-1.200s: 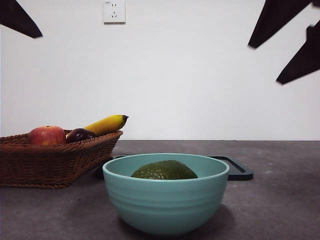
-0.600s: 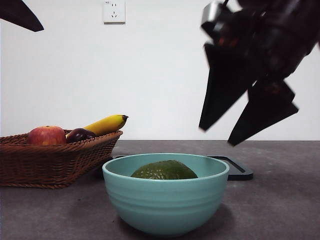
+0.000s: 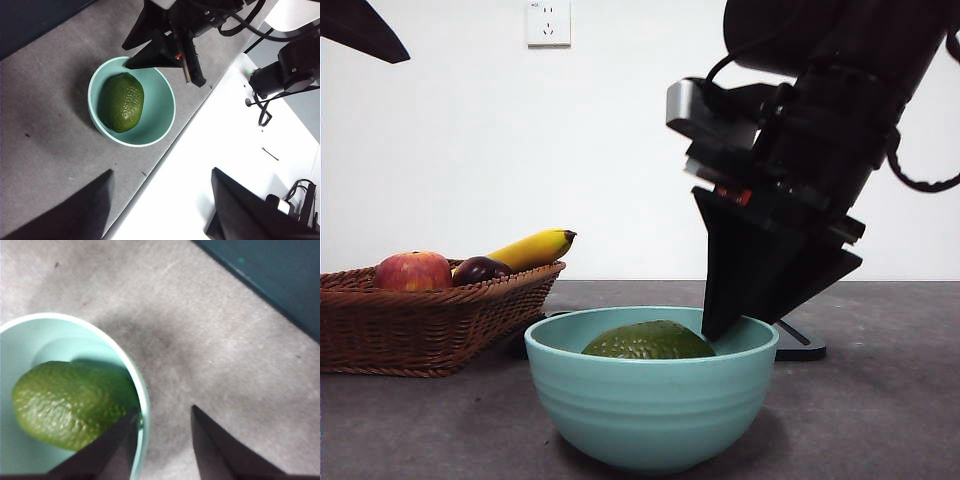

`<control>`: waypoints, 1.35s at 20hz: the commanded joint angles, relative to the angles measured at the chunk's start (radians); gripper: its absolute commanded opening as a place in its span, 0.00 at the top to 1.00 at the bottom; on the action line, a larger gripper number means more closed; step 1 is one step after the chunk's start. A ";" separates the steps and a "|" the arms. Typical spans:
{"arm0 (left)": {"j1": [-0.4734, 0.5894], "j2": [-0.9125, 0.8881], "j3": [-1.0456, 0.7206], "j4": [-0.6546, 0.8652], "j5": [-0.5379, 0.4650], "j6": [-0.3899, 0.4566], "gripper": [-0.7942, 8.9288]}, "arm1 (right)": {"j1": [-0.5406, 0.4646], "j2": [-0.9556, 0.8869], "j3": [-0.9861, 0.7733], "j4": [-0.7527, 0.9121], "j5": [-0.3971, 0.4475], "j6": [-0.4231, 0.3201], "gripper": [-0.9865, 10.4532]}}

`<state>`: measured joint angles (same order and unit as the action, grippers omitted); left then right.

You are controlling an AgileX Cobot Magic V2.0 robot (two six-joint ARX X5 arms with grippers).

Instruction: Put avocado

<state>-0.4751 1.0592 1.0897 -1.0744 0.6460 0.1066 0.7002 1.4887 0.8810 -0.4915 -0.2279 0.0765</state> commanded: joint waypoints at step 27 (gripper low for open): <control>-0.005 0.006 0.015 0.016 0.005 0.013 0.60 | -0.196 0.269 0.583 -0.218 -0.007 -0.038 0.90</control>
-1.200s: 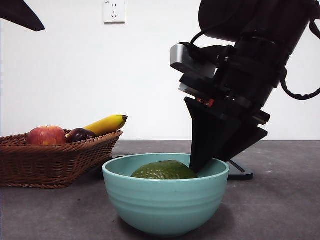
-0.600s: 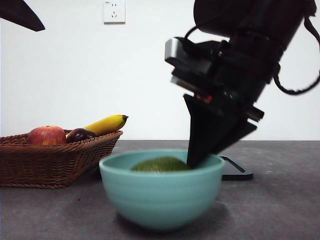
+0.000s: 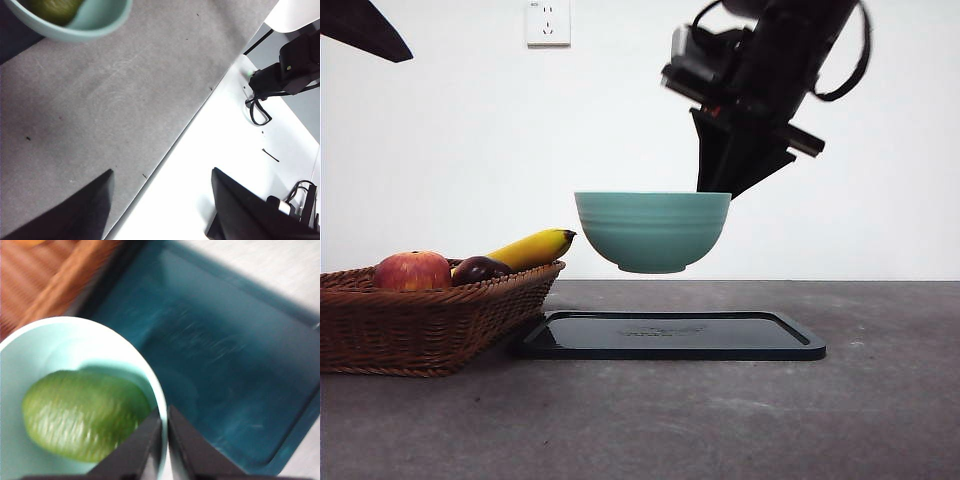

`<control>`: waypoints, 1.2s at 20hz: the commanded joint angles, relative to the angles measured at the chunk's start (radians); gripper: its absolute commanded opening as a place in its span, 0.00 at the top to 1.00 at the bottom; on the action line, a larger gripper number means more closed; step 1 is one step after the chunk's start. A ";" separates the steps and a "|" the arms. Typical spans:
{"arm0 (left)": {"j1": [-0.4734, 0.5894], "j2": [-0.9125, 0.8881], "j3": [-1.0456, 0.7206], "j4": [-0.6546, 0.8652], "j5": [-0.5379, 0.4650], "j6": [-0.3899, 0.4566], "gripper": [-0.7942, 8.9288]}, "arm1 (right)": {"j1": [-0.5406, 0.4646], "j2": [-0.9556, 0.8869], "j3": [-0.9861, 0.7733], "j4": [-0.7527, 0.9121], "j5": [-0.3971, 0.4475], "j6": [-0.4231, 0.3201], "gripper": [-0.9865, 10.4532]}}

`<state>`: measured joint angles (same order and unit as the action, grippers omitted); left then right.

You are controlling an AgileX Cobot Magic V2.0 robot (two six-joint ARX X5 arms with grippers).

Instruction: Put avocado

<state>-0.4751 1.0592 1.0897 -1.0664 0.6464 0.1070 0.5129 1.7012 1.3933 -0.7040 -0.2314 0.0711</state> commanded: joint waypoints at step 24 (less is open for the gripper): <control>-0.005 0.006 0.015 0.015 0.005 0.013 0.60 | -0.111 0.265 0.245 -0.037 -0.003 -0.022 0.76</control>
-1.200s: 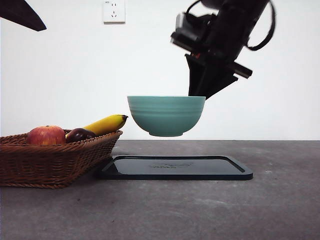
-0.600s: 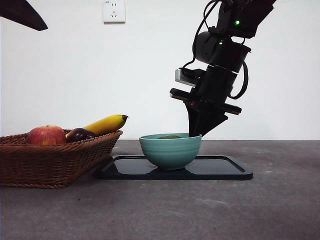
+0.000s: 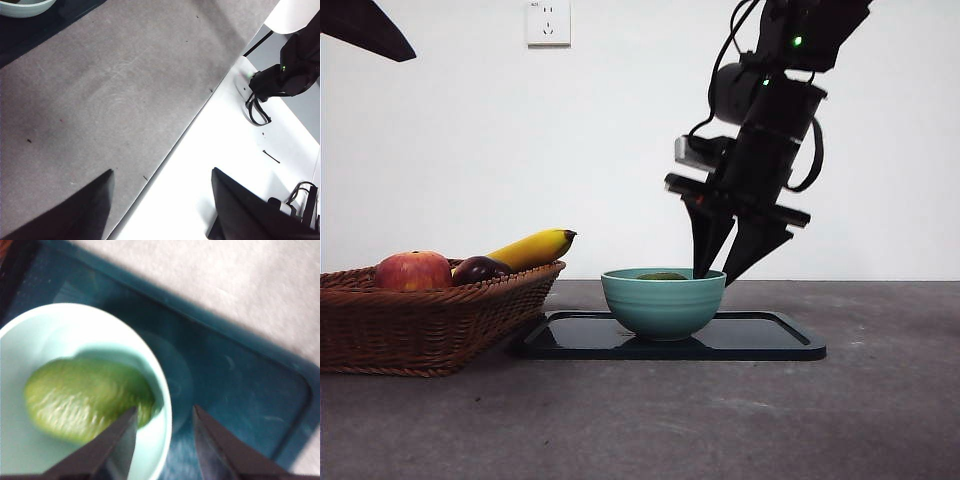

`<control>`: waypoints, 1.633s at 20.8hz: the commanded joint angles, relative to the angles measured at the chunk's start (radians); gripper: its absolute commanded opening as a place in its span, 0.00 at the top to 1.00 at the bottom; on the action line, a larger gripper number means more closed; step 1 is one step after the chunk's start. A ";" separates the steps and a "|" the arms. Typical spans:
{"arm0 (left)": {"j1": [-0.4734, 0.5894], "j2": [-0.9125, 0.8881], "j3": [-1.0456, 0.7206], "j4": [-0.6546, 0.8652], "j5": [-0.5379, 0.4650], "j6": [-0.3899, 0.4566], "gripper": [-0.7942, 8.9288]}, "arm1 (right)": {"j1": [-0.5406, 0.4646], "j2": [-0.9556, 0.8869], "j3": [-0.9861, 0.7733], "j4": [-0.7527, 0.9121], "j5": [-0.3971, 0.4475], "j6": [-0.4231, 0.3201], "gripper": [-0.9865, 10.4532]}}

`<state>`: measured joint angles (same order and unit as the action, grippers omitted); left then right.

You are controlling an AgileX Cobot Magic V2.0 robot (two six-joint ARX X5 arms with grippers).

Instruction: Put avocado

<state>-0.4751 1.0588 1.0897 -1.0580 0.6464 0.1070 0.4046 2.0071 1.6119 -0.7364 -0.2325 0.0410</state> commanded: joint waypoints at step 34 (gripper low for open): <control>-0.005 0.006 0.015 0.011 0.005 0.012 0.61 | 0.312 -1.055 -0.584 -0.177 -0.029 0.063 0.75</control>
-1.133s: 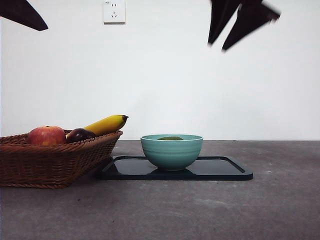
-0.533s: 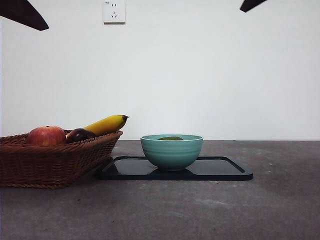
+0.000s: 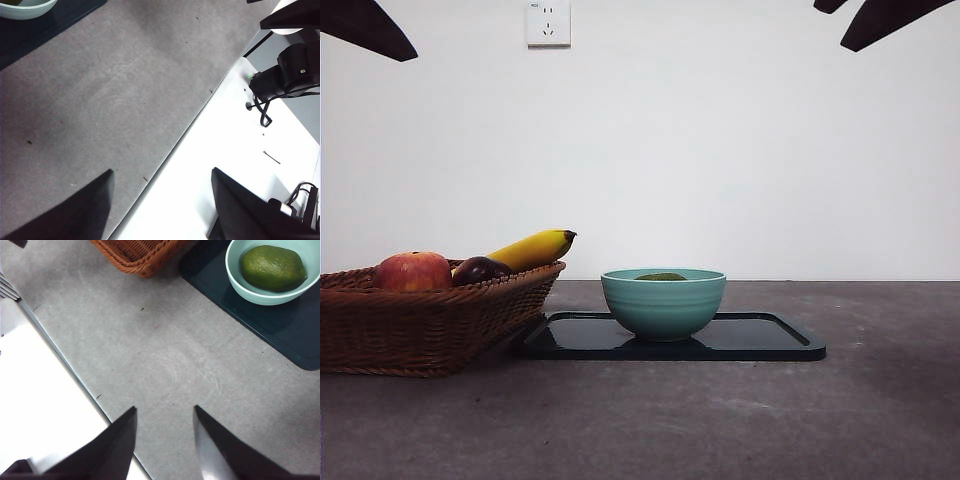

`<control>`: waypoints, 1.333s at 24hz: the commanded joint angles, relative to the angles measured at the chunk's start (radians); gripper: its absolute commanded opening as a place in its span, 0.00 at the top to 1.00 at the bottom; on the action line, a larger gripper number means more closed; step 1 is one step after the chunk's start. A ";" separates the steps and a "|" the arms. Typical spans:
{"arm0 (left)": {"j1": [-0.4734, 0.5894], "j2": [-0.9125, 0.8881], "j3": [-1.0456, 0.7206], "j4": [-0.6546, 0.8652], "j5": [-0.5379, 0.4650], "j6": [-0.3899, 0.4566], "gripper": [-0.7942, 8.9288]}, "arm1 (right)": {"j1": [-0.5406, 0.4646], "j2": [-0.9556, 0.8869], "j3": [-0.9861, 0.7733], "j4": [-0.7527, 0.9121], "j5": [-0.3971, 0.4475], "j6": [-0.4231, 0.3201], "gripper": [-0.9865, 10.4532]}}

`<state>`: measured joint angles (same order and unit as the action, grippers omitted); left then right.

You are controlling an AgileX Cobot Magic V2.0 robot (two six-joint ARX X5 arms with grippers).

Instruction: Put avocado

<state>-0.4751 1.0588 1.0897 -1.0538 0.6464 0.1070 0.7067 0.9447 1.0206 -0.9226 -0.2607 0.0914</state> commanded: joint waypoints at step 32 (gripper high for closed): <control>0.006 -0.006 0.016 0.011 -0.064 0.090 0.91 | 0.010 0.008 0.008 0.010 -0.001 0.012 0.91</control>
<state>-0.4675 1.0523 1.0897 -1.0508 0.5873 0.1444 0.7071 0.9447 1.0206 -0.9226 -0.2607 0.0948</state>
